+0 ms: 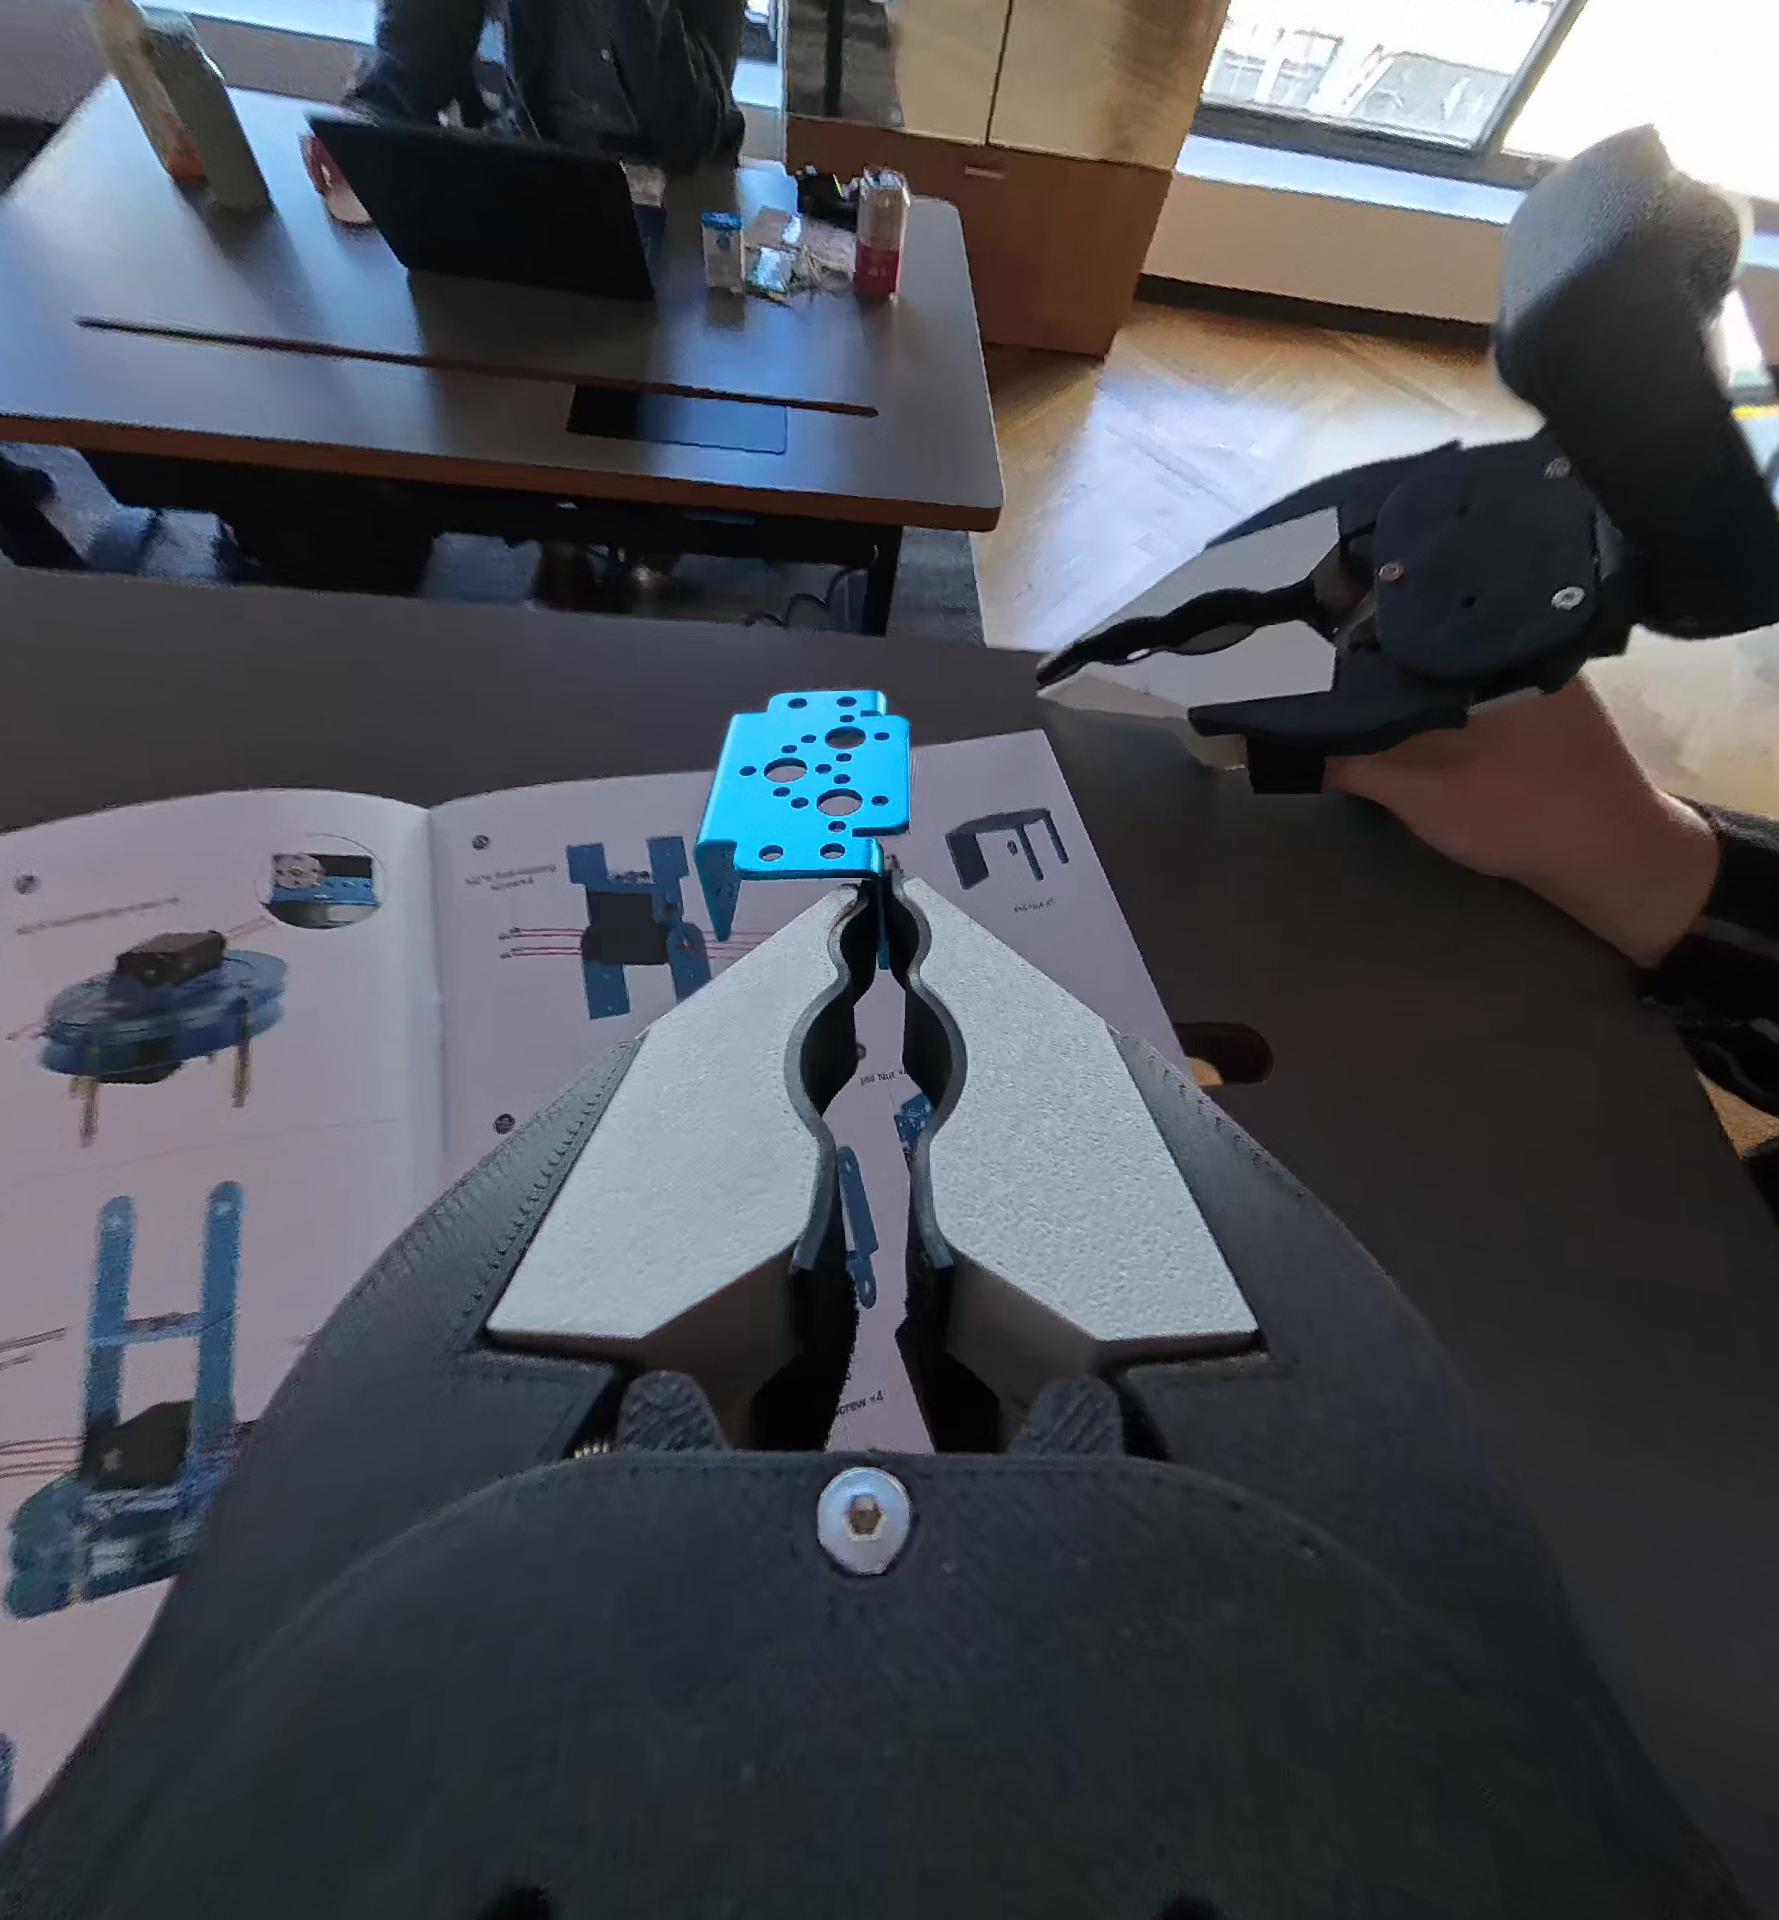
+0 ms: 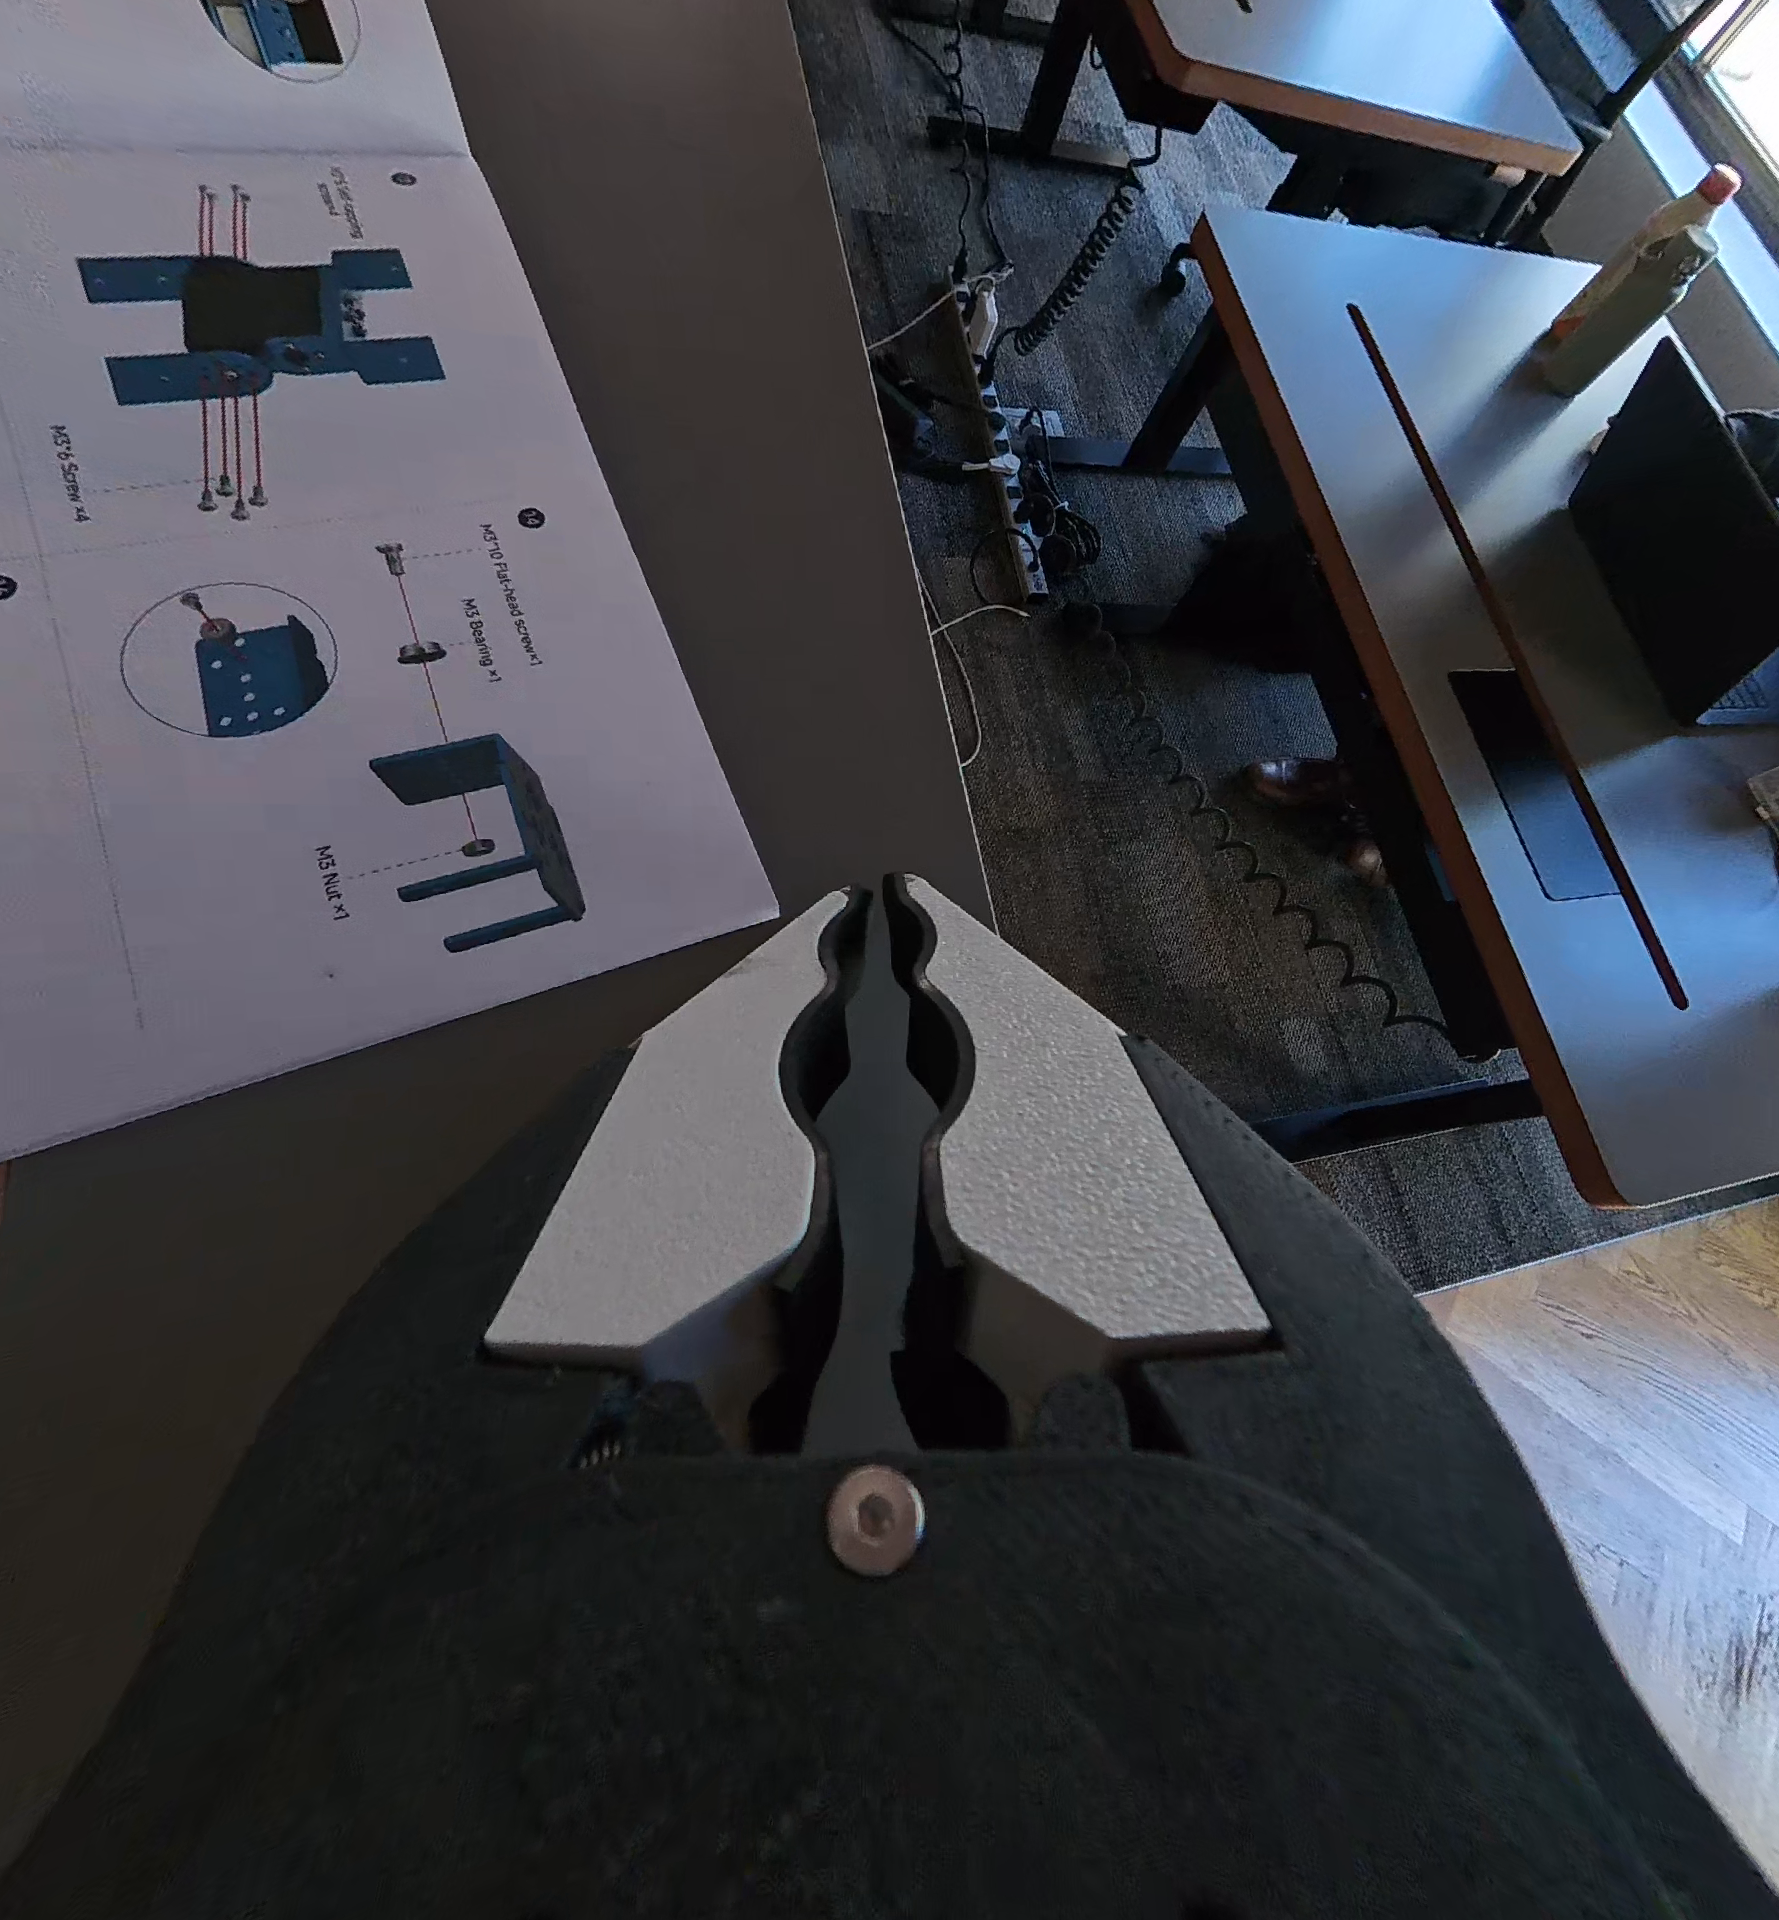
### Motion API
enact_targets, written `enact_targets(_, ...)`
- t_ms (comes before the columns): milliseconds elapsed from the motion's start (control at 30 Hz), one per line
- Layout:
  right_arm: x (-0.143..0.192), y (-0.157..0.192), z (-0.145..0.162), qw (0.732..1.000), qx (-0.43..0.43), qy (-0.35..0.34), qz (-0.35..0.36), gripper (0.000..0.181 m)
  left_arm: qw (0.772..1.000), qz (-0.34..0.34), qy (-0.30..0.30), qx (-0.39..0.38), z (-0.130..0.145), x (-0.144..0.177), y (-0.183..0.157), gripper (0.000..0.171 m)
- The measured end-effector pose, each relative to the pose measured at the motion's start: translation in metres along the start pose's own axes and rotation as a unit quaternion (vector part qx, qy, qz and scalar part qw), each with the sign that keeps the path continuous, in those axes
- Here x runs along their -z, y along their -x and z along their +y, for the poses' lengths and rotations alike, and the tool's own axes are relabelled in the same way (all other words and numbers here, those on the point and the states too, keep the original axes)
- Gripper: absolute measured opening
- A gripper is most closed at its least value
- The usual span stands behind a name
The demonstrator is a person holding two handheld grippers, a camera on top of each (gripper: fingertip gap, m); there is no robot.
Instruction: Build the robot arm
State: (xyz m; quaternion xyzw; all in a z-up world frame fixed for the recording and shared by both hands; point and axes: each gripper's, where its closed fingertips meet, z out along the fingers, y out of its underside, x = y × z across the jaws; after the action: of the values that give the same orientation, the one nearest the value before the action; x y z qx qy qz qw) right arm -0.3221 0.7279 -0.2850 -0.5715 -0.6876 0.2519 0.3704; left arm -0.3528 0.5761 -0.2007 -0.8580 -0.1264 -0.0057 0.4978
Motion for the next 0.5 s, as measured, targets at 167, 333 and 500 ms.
enact_targets(167, 0.0, 0.0, 0.0, 1.0, 0.012, -0.001, 0.009, 0.004, 0.999, -0.028, -0.033, 0.017, -0.017, 0.048, -0.02, 0.0)
enact_targets(333, 0.001, 0.0, -0.001, 1.0, 0.013, -0.002, 0.008, 0.005, 0.994, -0.097, 0.012, 0.039, 0.039, 0.115, -0.038, 0.0)
enact_targets(500, 0.001, 0.0, -0.001, 1.0, 0.009, -0.003, 0.009, 0.006, 0.995, -0.082, 0.009, 0.047, 0.113, 0.15, -0.078, 0.0)
